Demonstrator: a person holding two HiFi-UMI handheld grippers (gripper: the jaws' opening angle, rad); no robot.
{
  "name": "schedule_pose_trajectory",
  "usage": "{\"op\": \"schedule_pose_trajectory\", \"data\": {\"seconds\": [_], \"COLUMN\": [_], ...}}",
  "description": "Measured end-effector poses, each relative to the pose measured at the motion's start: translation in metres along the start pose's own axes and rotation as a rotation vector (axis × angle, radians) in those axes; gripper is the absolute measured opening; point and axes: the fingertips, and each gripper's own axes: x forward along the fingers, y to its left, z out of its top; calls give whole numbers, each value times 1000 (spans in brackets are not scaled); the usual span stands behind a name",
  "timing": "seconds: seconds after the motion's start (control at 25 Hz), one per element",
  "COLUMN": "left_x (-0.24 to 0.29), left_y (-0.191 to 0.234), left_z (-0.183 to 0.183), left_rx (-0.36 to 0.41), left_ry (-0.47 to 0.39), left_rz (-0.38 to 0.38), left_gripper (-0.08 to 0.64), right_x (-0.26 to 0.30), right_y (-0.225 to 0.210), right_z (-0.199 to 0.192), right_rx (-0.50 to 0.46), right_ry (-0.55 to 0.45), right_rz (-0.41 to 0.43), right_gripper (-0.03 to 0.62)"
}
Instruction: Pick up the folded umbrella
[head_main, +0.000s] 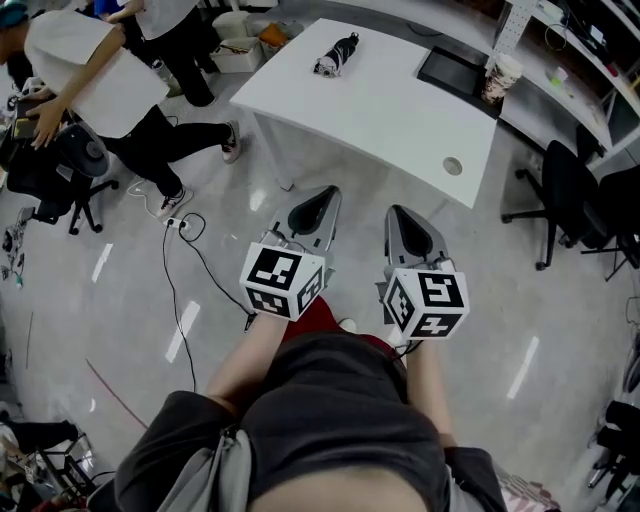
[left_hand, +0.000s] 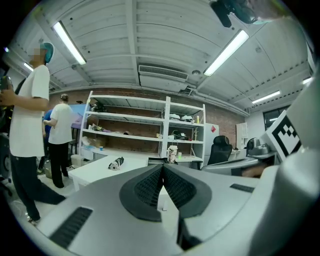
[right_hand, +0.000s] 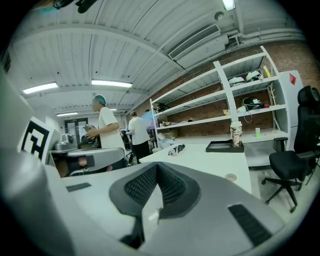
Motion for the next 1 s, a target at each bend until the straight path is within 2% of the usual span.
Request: {"op": "schedule_pose_trajectory", "data": {"seconds": [0.36,1.0], "left_x": [21,110], "left_y": [36,145], "left_z": [2,16], "left_rx": [-7,-22], "left_ry": [9,22], "left_rz": [26,35], "left_gripper": [14,14], "right_x": [35,174], "right_y": [-9,-17], "right_z": [8,41], "right_rx": [9,7], "right_ry": [14,30], "right_rz": [-11,-3], "right_gripper": [18,18]}}
